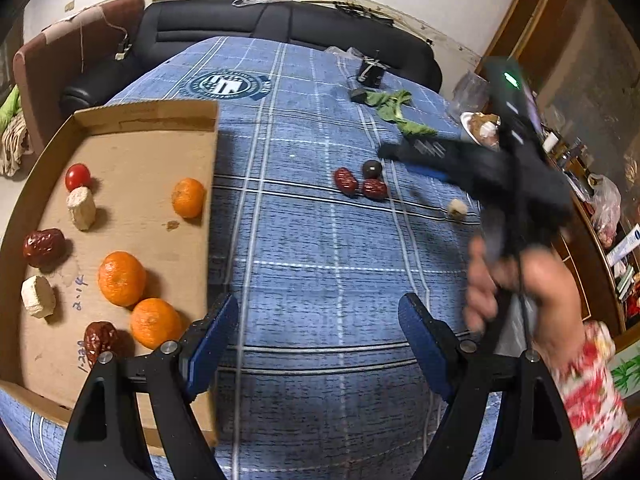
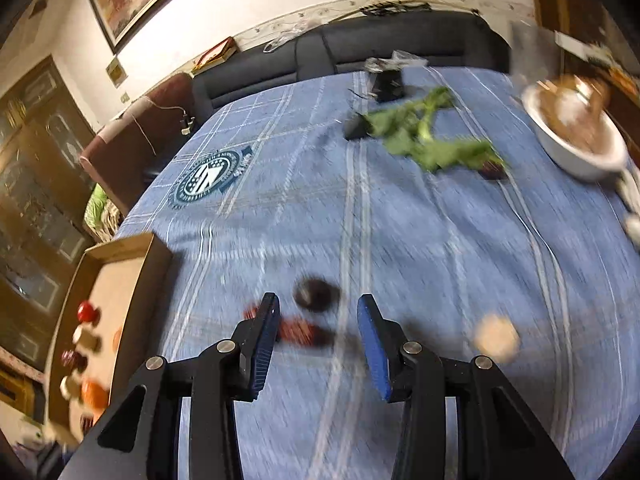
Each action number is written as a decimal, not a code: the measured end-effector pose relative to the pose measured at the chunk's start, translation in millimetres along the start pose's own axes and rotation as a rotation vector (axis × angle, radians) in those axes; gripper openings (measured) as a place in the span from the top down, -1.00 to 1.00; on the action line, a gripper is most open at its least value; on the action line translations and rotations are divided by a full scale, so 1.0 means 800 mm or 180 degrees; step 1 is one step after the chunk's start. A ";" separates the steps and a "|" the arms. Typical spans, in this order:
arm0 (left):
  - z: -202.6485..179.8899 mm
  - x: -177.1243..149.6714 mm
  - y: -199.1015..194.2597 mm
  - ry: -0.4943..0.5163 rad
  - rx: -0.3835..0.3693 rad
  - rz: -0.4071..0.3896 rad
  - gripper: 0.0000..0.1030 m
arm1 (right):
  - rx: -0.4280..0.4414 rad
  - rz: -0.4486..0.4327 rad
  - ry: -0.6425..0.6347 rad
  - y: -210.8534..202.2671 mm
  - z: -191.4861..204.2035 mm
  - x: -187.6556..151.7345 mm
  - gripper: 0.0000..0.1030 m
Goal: Organize fruits
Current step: 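Move both open tools back toward the plum and the white bun slice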
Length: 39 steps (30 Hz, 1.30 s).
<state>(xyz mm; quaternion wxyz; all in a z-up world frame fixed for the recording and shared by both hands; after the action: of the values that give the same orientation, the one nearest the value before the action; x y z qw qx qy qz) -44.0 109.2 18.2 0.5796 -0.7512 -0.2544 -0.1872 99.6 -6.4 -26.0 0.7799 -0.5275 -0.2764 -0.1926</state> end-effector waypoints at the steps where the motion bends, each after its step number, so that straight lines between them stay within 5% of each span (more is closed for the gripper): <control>1: 0.005 0.001 0.001 -0.0026 -0.0001 0.0009 -0.58 | -0.0031 0.0016 -0.0050 0.010 0.007 0.007 0.13; 5: 0.016 0.001 0.002 -0.0081 -0.0044 0.0020 -0.58 | -0.0244 0.0230 -0.0378 0.055 0.036 0.018 0.14; 8: 0.017 0.001 0.001 -0.0074 -0.0094 0.0025 -0.58 | -0.0649 0.0395 -0.0767 0.073 0.047 0.009 0.15; 12: 0.018 0.004 0.001 -0.0077 -0.0130 0.0018 -0.58 | -0.0823 0.0612 -0.0972 0.052 0.032 -0.011 0.16; 17: 0.018 0.003 0.003 -0.0116 -0.0204 0.0037 -0.58 | -0.0764 0.0884 -0.0706 0.000 -0.030 -0.053 0.17; 22: 0.010 0.001 0.003 -0.0087 -0.0224 0.0037 -0.58 | -0.0467 0.0688 -0.0195 -0.084 -0.098 -0.086 0.17; 27: -0.009 -0.004 0.005 -0.0013 -0.0237 0.0066 -0.58 | -0.0613 0.0309 0.0118 -0.140 -0.163 -0.101 0.16; 33: -0.034 -0.010 0.007 0.0121 -0.0225 0.0066 -0.58 | -0.0453 0.0074 0.0169 -0.149 -0.169 -0.098 0.16; 39: -0.042 -0.004 0.010 0.0191 -0.0215 0.0028 0.23 | -0.0367 -0.0113 0.0150 -0.115 -0.149 -0.083 0.16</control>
<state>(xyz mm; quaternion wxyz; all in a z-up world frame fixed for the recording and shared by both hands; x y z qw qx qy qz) -41.8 74.8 18.9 0.5621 -0.7655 -0.2271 -0.2156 21.3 -150.7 -36.9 0.7509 -0.5619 -0.2557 -0.2343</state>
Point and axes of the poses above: each gripper's, at about its wrist camera, not at the fingertips, and y roughly the way its jaws point, z to its left, x to its top, the point moved 5 cm from there along y, roughly the way its jaws point, and after that the axes turned 2 degrees about -z, right-handed, at the moved point
